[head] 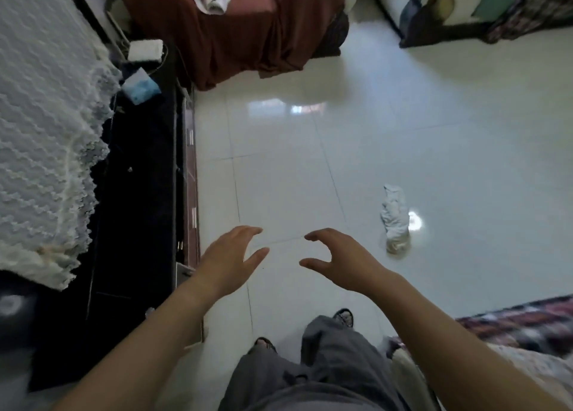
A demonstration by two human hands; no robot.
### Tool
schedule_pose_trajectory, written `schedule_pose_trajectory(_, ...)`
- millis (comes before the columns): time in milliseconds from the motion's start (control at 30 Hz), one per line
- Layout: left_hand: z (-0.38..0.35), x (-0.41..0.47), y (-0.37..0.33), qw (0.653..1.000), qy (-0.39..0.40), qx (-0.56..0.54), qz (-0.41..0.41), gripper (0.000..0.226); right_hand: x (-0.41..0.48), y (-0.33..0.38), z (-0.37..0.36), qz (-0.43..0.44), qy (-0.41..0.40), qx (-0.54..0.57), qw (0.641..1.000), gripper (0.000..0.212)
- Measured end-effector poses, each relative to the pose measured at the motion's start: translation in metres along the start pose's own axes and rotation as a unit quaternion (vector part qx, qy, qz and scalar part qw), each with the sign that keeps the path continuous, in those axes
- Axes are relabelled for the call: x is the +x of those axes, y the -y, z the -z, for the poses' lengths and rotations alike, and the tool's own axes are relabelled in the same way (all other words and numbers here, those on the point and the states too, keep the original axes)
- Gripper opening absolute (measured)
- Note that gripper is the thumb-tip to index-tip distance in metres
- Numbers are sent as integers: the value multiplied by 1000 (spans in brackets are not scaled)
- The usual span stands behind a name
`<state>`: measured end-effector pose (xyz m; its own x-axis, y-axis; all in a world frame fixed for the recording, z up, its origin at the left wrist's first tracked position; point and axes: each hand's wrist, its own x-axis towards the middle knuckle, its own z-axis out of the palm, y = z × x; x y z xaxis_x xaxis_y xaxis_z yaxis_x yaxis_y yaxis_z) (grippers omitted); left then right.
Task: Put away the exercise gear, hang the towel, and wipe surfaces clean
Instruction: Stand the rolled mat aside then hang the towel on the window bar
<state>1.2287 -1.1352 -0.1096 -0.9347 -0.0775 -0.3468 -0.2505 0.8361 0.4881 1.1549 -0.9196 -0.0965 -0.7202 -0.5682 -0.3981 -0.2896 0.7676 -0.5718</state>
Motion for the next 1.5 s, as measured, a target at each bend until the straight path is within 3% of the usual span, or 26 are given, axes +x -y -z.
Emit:
schedule_pose_trajectory(200,-4,88,-80,993,34,56,-96,53,3,-69,46,-70,-50,45,995,55)
schedule_pose_trajectory(433,-34,173,-171,980,107,131,-102,53,19,-172,120,-104,-8,38,994,56)
schedule_pose_trajectory(733,-49,278,-291,972,122,141,-142,53,48,-274,219,-145,-51,78,985,55)
schedule_pose_trajectory(1233,-71,526,-401,915,244,233,-220,54,148,-421,319,-278,-97,177,939,55)
schedule_pose_trajectory(1500,-172,640,-412,888,292,278,-220,54,213,-522,282,-276,-184,191,924,52)
